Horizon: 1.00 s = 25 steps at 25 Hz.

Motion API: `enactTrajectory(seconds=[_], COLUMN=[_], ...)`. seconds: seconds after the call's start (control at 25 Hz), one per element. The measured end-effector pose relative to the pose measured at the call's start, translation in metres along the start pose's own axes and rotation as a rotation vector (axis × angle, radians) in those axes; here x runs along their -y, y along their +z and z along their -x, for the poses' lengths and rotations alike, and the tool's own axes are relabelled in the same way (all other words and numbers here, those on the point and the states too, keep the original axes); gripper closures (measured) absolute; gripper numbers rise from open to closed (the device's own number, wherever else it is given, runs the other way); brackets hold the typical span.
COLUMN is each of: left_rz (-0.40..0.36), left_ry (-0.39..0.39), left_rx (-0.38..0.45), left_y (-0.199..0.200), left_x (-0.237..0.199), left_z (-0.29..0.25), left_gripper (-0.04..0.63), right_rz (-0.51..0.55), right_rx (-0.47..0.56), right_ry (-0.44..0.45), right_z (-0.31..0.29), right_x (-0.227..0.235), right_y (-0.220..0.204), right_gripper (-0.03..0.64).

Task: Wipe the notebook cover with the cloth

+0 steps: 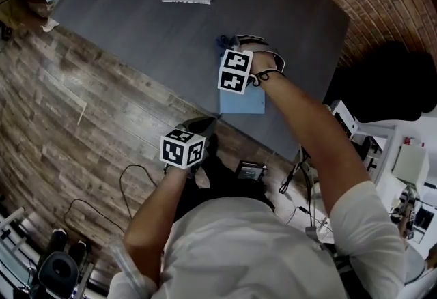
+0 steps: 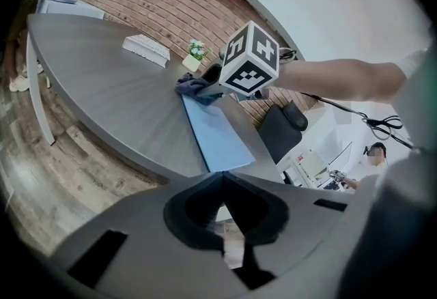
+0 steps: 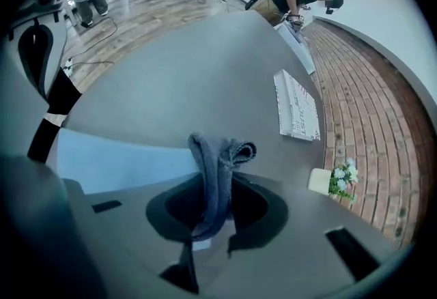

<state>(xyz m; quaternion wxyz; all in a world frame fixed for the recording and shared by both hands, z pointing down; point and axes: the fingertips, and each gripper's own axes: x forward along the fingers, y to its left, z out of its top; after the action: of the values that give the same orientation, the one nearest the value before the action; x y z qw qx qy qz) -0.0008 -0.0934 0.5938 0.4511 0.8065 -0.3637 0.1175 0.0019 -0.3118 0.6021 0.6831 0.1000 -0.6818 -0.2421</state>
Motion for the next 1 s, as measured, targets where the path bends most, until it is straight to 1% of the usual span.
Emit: enactTrajectory(seconds=[0.2, 0.28, 0.44, 0.68, 0.84, 1.0], left_rz=[0.004, 0.004, 0.002, -0.001, -0.008, -0.018], left_ry=[-0.010, -0.013, -0.021, -0.032, -0.032, -0.010], left_rx=[-0.003, -0.006, -0.012, -0.039, -0.069, -0.116], left_y=[-0.001, -0.003, -0.005, -0.016, -0.022, -0.022], left_x=[0.001, 0.003, 0.008, 0.014, 0.017, 0.013], left_z=[-0.007, -0.008, -0.010, -0.016, -0.029, -0.047], left_gripper=[0.586, 0.586, 0.586, 0.586, 0.586, 0.586], right_rz=[0.107, 0.126, 0.136, 0.141, 0.125, 0.128], right_rx=[-0.034, -0.035, -0.027, -0.030, -0.032, -0.034], right_ry=[-0.021, -0.023, -0.013, -0.028, -0.042, -0.054], right_z=[-0.005, -0.004, 0.000, 0.001, 0.000, 0.001], right_x=[-0.012, -0.015, -0.020, -0.024, -0.022, -0.023], right_y=[0.003, 0.003, 0.005, 0.007, 0.007, 0.007], right_gripper=[0.528, 0.528, 0.528, 0.528, 0.528, 0.528])
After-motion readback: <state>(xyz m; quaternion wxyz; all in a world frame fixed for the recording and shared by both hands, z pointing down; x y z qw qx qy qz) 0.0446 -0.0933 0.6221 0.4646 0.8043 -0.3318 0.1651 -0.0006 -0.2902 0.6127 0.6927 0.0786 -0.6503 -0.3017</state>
